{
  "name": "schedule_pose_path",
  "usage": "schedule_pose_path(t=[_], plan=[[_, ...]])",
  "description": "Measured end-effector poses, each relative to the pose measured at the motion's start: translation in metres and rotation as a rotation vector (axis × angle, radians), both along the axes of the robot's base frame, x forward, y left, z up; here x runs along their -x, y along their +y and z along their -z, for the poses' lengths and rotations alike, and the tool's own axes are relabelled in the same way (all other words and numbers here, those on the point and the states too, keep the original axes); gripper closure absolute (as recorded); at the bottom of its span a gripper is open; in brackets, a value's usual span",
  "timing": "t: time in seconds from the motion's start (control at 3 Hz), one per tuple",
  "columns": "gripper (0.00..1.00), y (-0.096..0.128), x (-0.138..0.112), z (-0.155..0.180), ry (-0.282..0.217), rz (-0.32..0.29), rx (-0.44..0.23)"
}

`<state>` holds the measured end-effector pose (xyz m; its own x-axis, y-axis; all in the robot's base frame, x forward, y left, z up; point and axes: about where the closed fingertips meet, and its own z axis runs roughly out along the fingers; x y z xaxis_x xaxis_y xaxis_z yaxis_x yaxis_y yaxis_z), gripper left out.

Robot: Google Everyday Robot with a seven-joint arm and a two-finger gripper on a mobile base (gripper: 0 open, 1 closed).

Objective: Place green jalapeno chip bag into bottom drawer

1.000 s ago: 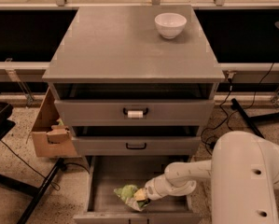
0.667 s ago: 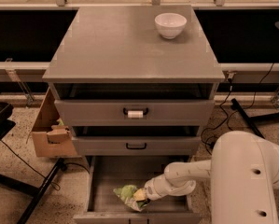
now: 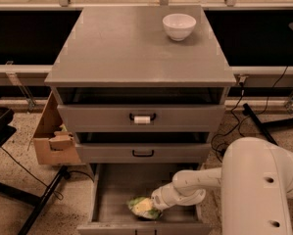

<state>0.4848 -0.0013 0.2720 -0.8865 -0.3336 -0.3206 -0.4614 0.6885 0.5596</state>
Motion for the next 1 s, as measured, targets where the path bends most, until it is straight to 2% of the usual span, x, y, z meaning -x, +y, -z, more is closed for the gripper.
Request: schedule_pose_path(t=[0.33, 0.67, 1.0], plan=[[0.00, 0.000, 0.000, 0.000, 0.000, 0.000, 0.000], [0.00, 0.000, 0.001, -0.001, -0.001, -0.003, 0.000], [0.00, -0.003, 0.012, -0.033, -0.032, -0.057, -0.004]])
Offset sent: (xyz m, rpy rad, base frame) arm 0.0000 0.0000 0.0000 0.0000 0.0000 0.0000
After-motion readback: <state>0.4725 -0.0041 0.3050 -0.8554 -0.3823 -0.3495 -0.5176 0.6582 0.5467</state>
